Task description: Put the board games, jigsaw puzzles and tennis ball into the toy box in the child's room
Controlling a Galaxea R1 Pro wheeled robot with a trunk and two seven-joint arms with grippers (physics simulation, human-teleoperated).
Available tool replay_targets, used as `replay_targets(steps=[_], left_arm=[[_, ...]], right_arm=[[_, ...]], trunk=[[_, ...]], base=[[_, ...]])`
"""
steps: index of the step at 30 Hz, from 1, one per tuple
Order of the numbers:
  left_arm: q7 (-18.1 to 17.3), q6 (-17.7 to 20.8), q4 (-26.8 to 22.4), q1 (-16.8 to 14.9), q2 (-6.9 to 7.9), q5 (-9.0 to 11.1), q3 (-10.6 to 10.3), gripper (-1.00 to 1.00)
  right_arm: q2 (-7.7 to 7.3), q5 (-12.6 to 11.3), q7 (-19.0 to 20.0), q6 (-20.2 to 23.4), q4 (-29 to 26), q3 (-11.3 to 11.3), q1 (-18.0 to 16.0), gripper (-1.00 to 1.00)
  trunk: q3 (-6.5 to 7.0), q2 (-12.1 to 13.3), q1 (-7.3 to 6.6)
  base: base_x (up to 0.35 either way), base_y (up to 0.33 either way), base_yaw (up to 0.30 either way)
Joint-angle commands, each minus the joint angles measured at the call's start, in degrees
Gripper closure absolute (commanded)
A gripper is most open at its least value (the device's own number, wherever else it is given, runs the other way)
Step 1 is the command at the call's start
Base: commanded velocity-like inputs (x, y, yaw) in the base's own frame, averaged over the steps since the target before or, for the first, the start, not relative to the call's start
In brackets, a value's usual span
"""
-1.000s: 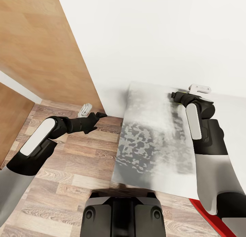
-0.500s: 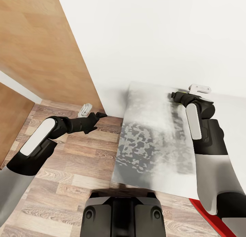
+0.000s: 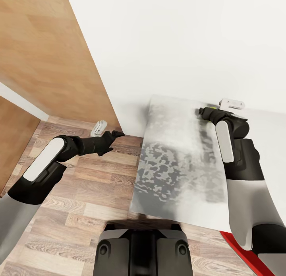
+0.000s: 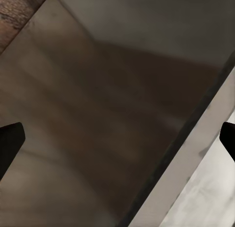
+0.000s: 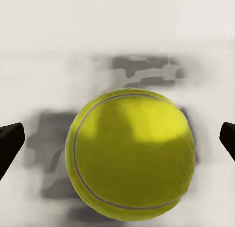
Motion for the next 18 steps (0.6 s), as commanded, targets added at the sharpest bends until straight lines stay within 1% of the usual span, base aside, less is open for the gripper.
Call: replay_targets(steps=[1,5,7,18], left_arm=[[0.37,-0.01,-0.05,-0.06,0.04,0.34,-0.05,-1.00],[0.37,-0.01,-0.05,-0.06,0.04,0.34,-0.05,-1.00],[0.37,-0.01,-0.05,-0.06,0.02,0.34,-0.08,-1.00],[0.37,-0.01,-0.05,-0.06,0.00,0.34,-0.12,-1.00]], right_arm=[[-0.05,-0.54,-0.51,-0.09,0.27,0.08,-0.04,-1.00],[-0.03,-0.54,-0.48,-1.04,0.96,0.10,-0.04,-1.00],[-0.03,-0.53,-0.50,-2.17,1.68,0.11,-0.04,-1.00],[-0.03,-0.54,-0.50,-3.80,2.96,0.10,-0.04,-1.00]], trunk=[[-0.07,-0.09,0.03],[-0.07,-0.09,0.03],[-0.07,-0.09,0.03],[-0.07,-0.09,0.03]], base=[[0.000,0.000,0.000],[0.000,0.000,0.000],[0.000,0.000,0.000],[0.000,0.000,0.000]])
